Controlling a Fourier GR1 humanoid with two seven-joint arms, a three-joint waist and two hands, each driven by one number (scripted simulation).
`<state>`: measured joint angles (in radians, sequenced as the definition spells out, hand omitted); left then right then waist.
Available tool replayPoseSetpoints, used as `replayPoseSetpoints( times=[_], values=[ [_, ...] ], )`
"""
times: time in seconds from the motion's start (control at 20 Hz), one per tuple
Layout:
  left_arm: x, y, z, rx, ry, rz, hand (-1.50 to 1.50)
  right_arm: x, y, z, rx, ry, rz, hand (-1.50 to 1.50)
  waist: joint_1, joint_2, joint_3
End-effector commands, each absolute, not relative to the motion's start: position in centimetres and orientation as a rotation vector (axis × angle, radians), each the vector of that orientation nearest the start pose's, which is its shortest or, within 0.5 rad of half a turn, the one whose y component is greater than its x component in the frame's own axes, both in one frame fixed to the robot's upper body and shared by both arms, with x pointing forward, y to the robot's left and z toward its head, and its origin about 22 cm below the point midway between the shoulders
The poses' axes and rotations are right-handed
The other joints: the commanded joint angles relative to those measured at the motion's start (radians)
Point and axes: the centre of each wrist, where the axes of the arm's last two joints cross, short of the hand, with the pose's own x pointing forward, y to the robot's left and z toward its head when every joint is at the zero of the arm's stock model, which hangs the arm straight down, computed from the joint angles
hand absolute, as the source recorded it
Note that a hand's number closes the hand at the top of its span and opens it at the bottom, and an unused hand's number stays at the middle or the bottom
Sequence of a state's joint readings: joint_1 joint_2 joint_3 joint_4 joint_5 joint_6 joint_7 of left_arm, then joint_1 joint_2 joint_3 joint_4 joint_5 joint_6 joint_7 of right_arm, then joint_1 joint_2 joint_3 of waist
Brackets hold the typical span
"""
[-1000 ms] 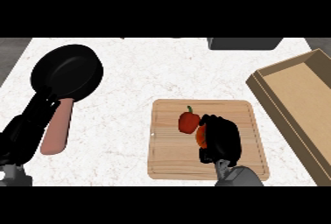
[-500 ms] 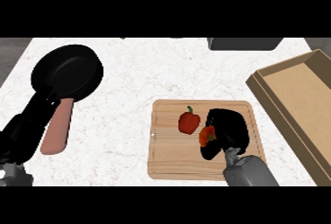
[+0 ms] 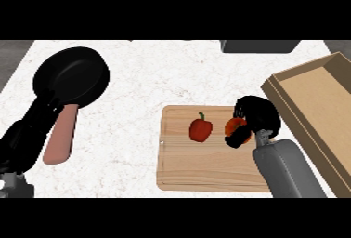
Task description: Pick the tomato from the cutting board and place it in the cardboard box
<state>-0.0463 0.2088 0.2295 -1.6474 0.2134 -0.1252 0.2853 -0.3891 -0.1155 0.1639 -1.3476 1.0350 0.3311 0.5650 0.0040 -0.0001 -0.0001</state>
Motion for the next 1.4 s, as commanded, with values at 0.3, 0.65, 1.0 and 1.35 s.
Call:
replayPoseSetpoints(
  times=[0.3,0.65,1.0,1.35],
  values=[
    [24.5,31.3,5.8,0.057,-1.453,0.046,0.00,31.0,-16.7,13.2,-1.081,-1.154,0.992,1.50,-0.005,-0.003,0.000],
    [23.2,32.7,4.3,0.056,-1.431,0.051,0.00,27.8,-16.5,22.1,-1.316,-1.304,0.743,1.50,-0.011,-0.007,0.000],
    [24.7,31.7,5.8,0.062,-1.446,0.063,0.00,28.0,-19.3,27.4,-1.472,-1.212,0.558,1.50,-0.010,-0.003,0.000],
    [24.9,32.5,5.3,0.077,-1.450,0.072,0.00,29.3,-23.4,28.2,-1.491,-1.152,0.521,1.50,-0.004,0.000,0.000]
  ],
)
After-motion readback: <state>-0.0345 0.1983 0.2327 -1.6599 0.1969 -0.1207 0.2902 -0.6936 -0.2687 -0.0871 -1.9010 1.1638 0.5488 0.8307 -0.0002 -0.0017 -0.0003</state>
